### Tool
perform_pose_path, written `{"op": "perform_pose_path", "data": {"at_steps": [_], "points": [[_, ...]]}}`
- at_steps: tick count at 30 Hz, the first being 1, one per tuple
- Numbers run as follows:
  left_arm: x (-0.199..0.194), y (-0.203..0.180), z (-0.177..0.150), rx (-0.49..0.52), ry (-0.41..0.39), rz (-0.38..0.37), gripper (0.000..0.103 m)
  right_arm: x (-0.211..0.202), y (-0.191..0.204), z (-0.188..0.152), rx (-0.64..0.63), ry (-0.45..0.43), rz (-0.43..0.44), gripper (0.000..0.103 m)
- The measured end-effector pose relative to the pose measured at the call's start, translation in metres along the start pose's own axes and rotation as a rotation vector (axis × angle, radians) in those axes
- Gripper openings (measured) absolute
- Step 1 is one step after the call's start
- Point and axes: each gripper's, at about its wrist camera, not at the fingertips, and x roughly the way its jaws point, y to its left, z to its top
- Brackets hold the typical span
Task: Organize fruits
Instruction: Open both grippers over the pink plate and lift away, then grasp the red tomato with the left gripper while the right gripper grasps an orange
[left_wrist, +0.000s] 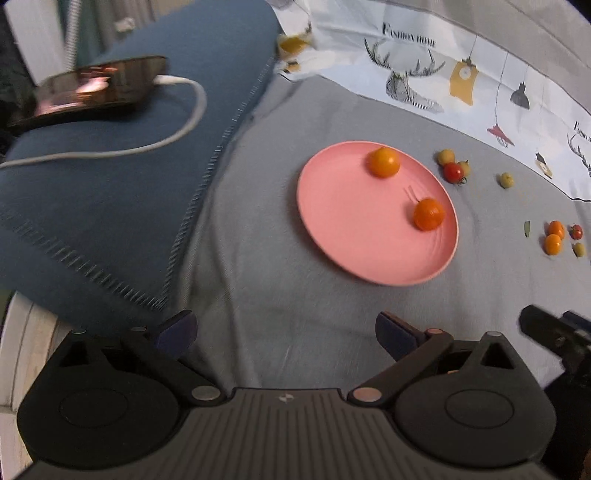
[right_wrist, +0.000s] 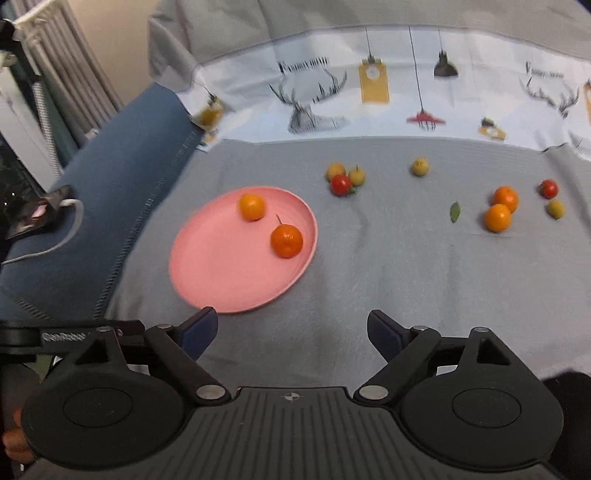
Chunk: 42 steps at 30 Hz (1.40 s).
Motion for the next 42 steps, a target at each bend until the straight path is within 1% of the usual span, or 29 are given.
{"op": "perform_pose_path", "data": {"at_steps": [2, 4, 6, 9, 11, 16, 25, 42], "points": [[-0.019, 0.001, -0.013, 0.005, -0.038, 0.002, 0.103, -0.023, 0.009, -0.006, -0.031, -0.063, -0.008, 0.094], [-0.038, 0.001, -0.024, 0.008, -0.08, 0.002, 0.103, -0.046, 0.018, -0.011, -0.066, -0.138, -0.016, 0.097], [-0.054, 0.002, -0.032, 0.009, -0.121, -0.004, 0.103, -0.064, 0.026, -0.014, -0.106, -0.195, -0.018, 0.098], [-0.075, 0.004, -0.04, 0.002, -0.171, -0.013, 0.103, -0.085, 0.038, -0.02, -0.169, -0.247, -0.003, 0.1], [-0.085, 0.005, -0.044, -0.003, -0.192, -0.018, 0.103, -0.096, 0.043, -0.025, -0.2, -0.264, 0.006, 0.101], [-0.101, 0.004, -0.055, -0.008, -0.232, -0.021, 0.103, -0.114, 0.051, -0.037, -0.258, -0.282, 0.014, 0.102], [-0.118, 0.003, -0.068, -0.001, -0.265, -0.021, 0.103, -0.129, 0.05, -0.048, -0.253, -0.298, -0.001, 0.102], [-0.113, 0.004, -0.067, 0.004, -0.249, -0.02, 0.103, -0.126, 0.052, -0.052, -0.248, -0.282, -0.018, 0.102]]}}
